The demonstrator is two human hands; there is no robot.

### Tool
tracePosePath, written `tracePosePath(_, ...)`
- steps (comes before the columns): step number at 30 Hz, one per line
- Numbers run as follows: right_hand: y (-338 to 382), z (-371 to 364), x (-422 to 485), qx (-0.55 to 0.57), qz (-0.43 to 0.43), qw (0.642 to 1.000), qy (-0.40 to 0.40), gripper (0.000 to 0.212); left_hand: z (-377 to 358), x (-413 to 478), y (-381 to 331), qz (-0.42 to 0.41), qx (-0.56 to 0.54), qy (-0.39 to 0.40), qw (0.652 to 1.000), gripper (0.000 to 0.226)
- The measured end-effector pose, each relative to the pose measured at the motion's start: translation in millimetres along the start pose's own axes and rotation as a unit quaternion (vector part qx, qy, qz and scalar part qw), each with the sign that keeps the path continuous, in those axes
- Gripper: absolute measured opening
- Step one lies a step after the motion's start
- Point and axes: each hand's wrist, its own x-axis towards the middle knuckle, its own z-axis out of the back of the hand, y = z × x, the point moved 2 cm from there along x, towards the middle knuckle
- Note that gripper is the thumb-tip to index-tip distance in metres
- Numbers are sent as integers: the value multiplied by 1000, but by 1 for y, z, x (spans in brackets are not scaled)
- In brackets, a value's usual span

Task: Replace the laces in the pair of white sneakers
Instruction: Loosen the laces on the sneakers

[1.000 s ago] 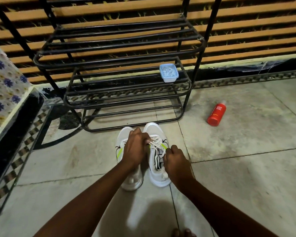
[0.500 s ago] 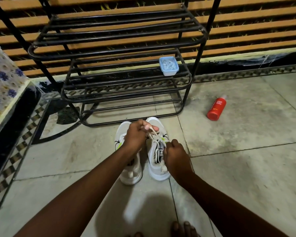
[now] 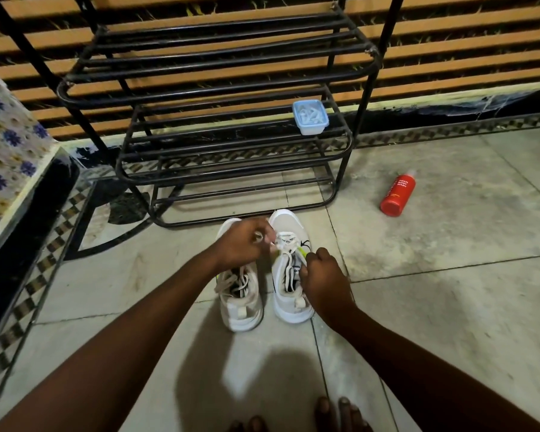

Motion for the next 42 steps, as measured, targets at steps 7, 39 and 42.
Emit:
tracePosePath(7, 6, 15, 7, 118, 92, 989, -9, 48, -26, 6, 3, -42, 252, 77, 964, 89)
tracePosePath(39, 3, 37, 57, 337, 145, 930, 32, 30, -35, 25, 0, 19, 377, 158, 913, 97)
tracePosePath(42, 3, 44, 72, 219, 208, 947, 108, 23, -35, 25, -1, 16, 383, 158, 910, 101)
